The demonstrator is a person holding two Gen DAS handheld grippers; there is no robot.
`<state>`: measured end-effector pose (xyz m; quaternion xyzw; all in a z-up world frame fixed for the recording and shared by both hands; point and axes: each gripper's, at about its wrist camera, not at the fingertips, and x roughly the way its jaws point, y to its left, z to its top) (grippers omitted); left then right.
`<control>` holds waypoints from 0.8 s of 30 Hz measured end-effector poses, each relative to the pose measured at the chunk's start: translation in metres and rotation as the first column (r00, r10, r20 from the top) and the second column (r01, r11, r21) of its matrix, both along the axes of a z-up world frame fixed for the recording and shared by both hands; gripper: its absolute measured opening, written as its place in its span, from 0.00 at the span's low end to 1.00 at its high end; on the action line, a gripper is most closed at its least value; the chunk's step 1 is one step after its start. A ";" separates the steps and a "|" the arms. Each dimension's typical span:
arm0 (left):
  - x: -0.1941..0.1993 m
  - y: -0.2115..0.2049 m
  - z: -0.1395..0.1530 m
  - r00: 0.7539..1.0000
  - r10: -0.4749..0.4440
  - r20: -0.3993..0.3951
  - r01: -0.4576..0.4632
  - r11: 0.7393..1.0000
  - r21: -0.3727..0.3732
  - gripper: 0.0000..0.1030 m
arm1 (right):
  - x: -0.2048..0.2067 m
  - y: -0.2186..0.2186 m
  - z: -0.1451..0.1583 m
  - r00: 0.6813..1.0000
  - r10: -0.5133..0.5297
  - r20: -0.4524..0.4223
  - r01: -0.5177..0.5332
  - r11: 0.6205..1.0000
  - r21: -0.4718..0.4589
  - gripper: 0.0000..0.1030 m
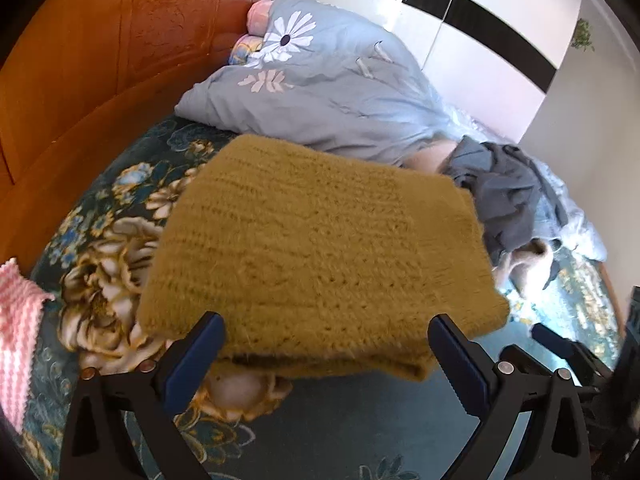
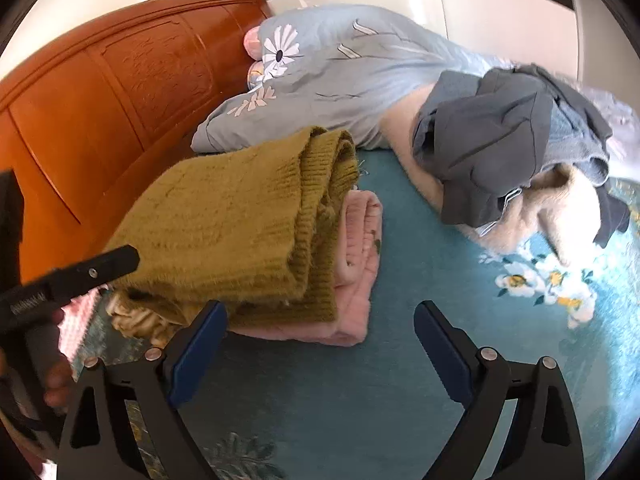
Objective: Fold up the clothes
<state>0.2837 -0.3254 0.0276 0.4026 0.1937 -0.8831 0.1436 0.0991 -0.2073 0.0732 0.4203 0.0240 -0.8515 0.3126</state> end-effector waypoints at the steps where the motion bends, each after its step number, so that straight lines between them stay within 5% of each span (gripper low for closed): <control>1: -0.001 0.002 -0.001 1.000 0.016 0.011 -0.016 1.000 -0.013 1.00 | 0.003 0.002 -0.002 1.000 0.002 -0.015 -0.002 1.000 0.004 0.93; 7: 0.000 0.015 -0.012 0.981 0.188 0.047 -0.181 0.976 -0.124 1.00 | 0.009 0.009 -0.019 0.998 0.008 -0.061 -0.002 0.995 0.103 1.00; 11: 0.007 0.016 -0.021 0.965 0.257 0.044 -0.251 0.962 -0.105 1.00 | 0.014 0.010 -0.015 0.997 0.026 -0.077 -0.019 0.996 0.087 1.00; 24: 0.014 0.031 -0.038 0.931 0.338 0.140 -0.296 0.921 -0.253 1.00 | 0.026 0.018 0.003 0.985 0.045 -0.167 -0.035 0.998 0.060 1.00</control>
